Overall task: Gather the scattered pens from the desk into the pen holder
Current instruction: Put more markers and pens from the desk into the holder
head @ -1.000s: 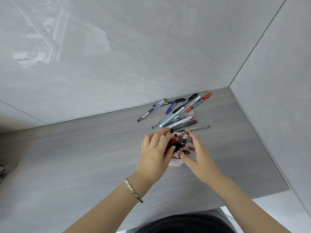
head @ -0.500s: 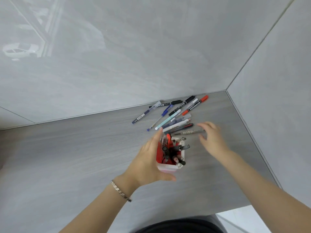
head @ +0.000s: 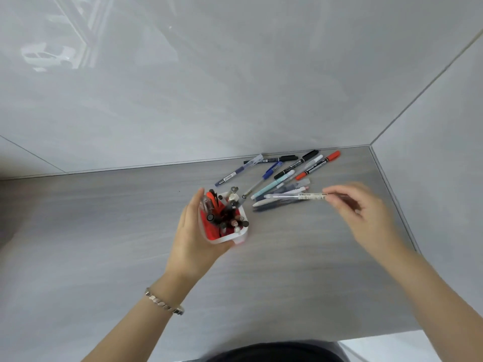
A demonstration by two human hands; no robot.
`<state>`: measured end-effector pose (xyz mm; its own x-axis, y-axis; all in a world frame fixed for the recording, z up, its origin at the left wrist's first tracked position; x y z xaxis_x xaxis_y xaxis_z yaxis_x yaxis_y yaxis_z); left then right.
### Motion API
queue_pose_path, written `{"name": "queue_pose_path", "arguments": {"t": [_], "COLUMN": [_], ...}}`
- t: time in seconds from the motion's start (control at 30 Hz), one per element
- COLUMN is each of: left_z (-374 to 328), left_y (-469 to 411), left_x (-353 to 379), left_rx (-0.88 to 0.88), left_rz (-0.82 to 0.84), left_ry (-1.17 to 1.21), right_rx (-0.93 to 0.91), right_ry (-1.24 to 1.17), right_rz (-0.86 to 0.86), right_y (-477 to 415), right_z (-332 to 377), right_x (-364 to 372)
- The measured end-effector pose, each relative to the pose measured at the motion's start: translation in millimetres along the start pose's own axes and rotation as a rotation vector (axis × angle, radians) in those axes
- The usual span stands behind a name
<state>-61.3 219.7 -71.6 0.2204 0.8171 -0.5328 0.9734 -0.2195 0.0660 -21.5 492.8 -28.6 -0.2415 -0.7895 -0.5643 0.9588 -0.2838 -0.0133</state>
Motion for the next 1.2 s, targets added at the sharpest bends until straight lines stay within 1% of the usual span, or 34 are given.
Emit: {"name": "queue_pose_path", "arguments": {"t": [0.1,0.17,0.3,0.4,0.47,0.5,0.57,0.6,0.63,0.67,0.7,0.73,0.77,0.8,0.87,0.93,0.97,1.03,1.2], "left_z": [-2,-3,-5,-4,-4,-3,-2,-1,-1,-1,-1,-2,-1,0,-1,-2,-3,-4,-8], "left_y": [-5,-6,-4,-4,-6,-6,-6,-6,-6,-7,-7,-7,-7,-7,-7,-6,-6,-6,-2], "left_x": [2,7,18,20,21,21,22,21,21,20,20,20,20,20,21,20,20,19,24], "left_rx": [-0.011,0.011,0.079,0.115,0.149,0.159,0.172,0.176,0.169,0.159,0.151,0.145,0.143,0.141,0.137,0.139,0.14,0.148,0.159], "left_rz": [-0.004,0.026,0.112,0.117,0.113,0.113,0.104,0.099,0.099,0.102,0.107,0.115,0.119,0.123,0.134,0.137,0.136,0.122,0.132], "left_ry": [0.013,0.018,0.04,0.013,-0.015,-0.027,-0.041,-0.046,-0.045,-0.041,-0.039,-0.041,-0.046,-0.054,-0.059,-0.058,-0.063,-0.074,-0.05], "right_rx": [-0.112,-0.145,-0.179,-0.258,-0.24,-0.22,-0.165,-0.131,-0.09,-0.045,-0.011,0.015,0.036,0.055,0.067,0.032,0.001,-0.022,-0.03], "right_ry": [0.078,0.17,0.444,0.511,0.479,0.457,0.384,0.308,0.186,0.062,-0.002,0.018,0.105,0.221,0.44,0.607,0.666,0.736,0.892], "right_rz": [0.076,0.151,0.278,0.281,0.28,0.306,0.413,0.443,0.437,0.374,0.27,0.168,0.106,0.097,0.199,0.316,0.352,0.373,0.328], "right_y": [0,-3,-7,2,9,12,14,11,5,-4,-15,-26,-35,-42,-50,-50,-48,-46,-39], "right_z": [51,66,69,65,61,57,54,54,54,49,39,23,5,-14,-46,-64,-68,-71,-77], "right_x": [-11,0,53,99,119,126,130,127,120,109,96,84,75,70,70,76,80,83,87]}}
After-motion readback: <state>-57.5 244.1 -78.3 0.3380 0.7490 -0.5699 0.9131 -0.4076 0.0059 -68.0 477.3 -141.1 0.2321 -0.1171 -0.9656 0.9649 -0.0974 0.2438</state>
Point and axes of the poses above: each hand's wrist, its own y-axis away from the middle knuckle, its own x-axis out of the palm, z = x × y, the point moved 5 cm from there along -y, towards the middle knuckle, and after that the axes turned 5 degrees about x, right-handed, at the moved point
